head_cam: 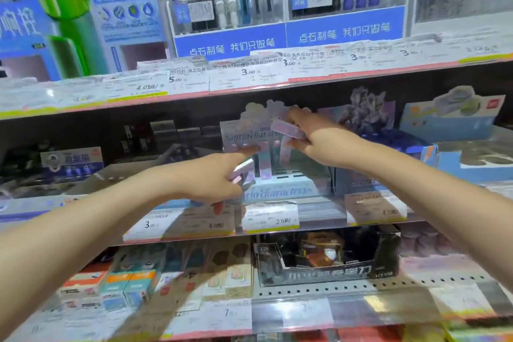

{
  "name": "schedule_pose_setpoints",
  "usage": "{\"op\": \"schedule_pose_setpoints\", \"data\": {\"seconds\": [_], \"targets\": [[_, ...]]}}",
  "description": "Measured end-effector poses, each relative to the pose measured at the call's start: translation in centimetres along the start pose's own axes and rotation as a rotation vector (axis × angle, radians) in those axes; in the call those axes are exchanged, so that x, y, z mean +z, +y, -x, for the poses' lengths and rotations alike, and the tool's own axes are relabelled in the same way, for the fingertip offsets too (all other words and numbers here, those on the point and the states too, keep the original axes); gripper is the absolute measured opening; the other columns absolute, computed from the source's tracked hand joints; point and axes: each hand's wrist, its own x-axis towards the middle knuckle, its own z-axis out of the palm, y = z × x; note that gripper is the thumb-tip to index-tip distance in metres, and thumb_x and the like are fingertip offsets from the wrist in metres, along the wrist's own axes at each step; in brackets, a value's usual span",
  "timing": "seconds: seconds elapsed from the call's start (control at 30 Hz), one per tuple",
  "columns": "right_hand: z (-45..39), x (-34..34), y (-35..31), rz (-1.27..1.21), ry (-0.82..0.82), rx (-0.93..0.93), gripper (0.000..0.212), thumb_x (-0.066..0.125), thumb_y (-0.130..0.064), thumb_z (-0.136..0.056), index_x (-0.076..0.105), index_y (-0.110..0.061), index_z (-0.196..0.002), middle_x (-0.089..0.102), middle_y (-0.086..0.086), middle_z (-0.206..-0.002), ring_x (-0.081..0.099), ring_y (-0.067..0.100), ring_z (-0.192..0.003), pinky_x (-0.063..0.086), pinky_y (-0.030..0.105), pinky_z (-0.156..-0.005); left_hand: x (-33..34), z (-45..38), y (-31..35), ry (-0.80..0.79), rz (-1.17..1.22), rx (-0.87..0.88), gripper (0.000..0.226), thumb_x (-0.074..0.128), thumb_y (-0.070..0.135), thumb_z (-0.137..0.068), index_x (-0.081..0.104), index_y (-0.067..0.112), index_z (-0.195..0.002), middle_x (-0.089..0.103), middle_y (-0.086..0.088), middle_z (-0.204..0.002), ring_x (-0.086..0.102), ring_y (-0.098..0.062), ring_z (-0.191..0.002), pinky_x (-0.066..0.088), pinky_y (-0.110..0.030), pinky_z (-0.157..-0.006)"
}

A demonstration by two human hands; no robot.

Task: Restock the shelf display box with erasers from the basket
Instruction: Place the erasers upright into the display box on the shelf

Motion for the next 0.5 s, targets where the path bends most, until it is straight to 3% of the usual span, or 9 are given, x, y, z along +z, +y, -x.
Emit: {"op": "schedule_pose_setpoints", "data": {"seconds": [0.07, 0.13, 0.3, 0.37, 0.5], "targets": [[-0.4, 0.0, -0.4, -0.009, -0.020, -0.021, 0.026, 0.052, -0.022, -0.090, 0.040, -0.014, -0.111, 0.049, 0.009, -0.085, 0.052, 0.031, -0.077, 0.044, 0.039, -0.065, 0.1, 0.0, 0.0, 0.006, 0.035, 0.010, 0.075, 0.046, 0.011, -0.089, 0.006, 0.036, -0.147, 0.050, -0.003, -0.137, 0.072, -0.015, -0.065, 0.058, -0.031, -0.074], [-0.6, 0.0, -0.5, -0.035, -0.035, -0.027, 0.025, 0.051, -0.022, -0.090, 0.039, -0.017, -0.112, 0.051, 0.009, -0.087, 0.052, 0.030, -0.078, 0.042, 0.037, -0.065, 0.1, 0.0, 0.2, 0.014, 0.059, 0.014, 0.077, 0.045, 0.010, -0.089, 0.004, 0.038, -0.147, 0.038, -0.004, -0.147, 0.071, -0.015, -0.064, 0.059, -0.030, -0.072], [-1.6, 0.6, -0.3, -0.027, -0.040, 0.020, 0.030, 0.051, -0.022, -0.091, 0.045, -0.013, -0.119, 0.058, 0.017, -0.108, 0.048, 0.026, -0.085, 0.031, 0.028, -0.068, 0.2, 0.0, -0.1, 0.020, 0.074, 0.008, 0.078, 0.047, 0.011, -0.089, 0.002, 0.038, -0.147, 0.027, -0.003, -0.154, 0.069, -0.013, -0.060, 0.056, -0.021, -0.065], [-1.6, 0.7, -0.3, 0.051, -0.049, 0.007, 0.029, 0.049, -0.022, -0.092, 0.048, -0.011, -0.119, 0.058, 0.016, -0.118, 0.051, 0.027, -0.091, 0.033, 0.028, -0.070, 0.2, -0.1, -0.2, 0.014, 0.069, 0.007, 0.077, 0.048, 0.013, -0.089, 0.002, 0.037, -0.147, 0.031, -0.003, -0.152, 0.070, -0.015, -0.064, 0.052, -0.017, -0.064], [-1.4, 0.4, -0.2, 0.074, -0.077, -0.021, 0.029, 0.049, -0.017, -0.091, 0.053, -0.011, -0.119, 0.053, 0.012, -0.128, 0.052, 0.031, -0.109, 0.041, 0.030, -0.086, 0.3, -0.3, -0.4, 0.021, 0.043, -0.007, 0.074, 0.049, 0.019, -0.090, 0.005, 0.030, -0.149, 0.032, -0.003, -0.152, 0.060, -0.008, -0.062, 0.045, -0.023, -0.075]]}}
